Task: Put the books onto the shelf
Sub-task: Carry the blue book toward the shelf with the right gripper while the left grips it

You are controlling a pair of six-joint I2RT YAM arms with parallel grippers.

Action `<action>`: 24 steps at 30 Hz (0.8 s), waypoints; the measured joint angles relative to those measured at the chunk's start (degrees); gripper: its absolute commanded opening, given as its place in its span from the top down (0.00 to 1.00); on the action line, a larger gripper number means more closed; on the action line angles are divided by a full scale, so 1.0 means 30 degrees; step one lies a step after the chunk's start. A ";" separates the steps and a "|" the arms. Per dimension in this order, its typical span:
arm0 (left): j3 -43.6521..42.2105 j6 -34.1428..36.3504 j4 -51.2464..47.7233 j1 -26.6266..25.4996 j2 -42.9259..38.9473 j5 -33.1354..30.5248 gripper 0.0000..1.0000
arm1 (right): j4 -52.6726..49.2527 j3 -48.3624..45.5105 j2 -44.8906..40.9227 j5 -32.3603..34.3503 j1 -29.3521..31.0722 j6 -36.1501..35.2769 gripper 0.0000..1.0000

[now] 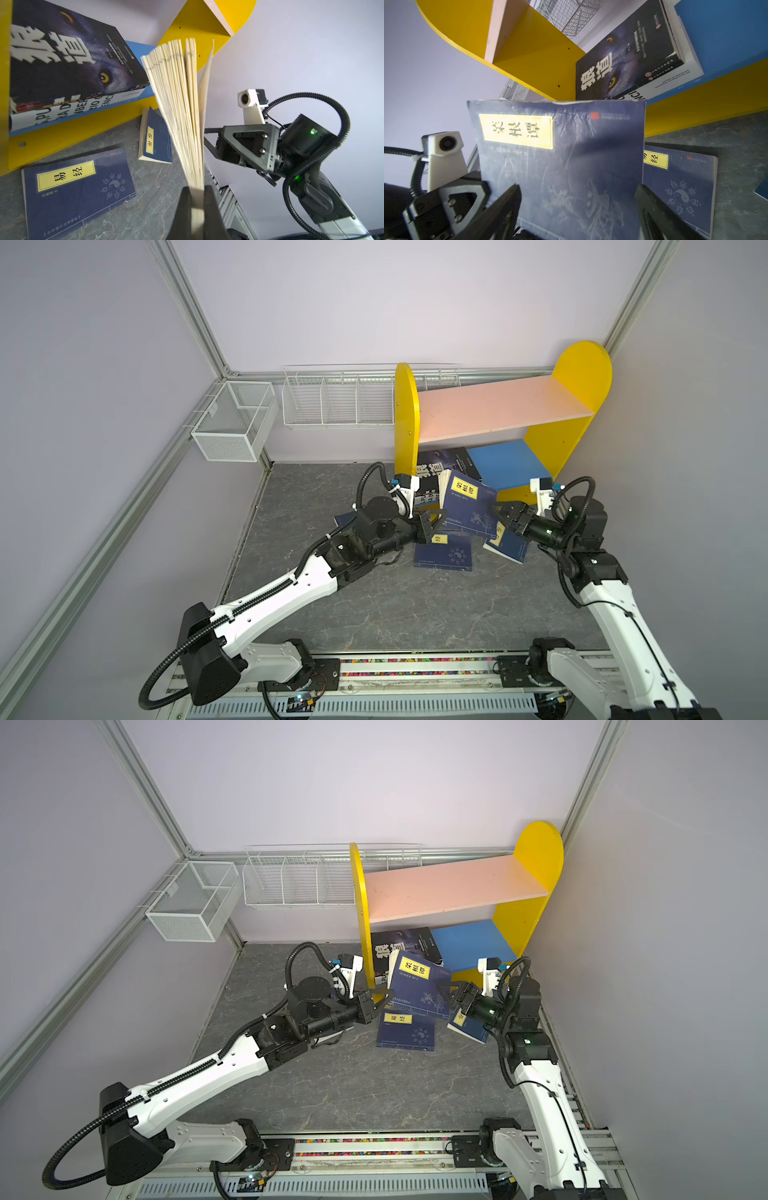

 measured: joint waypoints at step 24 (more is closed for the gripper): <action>-0.1086 -0.3563 0.7060 0.2929 0.1770 0.4925 1.00 | 1.1424 -0.3111 0.2477 -0.4452 -0.0874 0.7417 0.51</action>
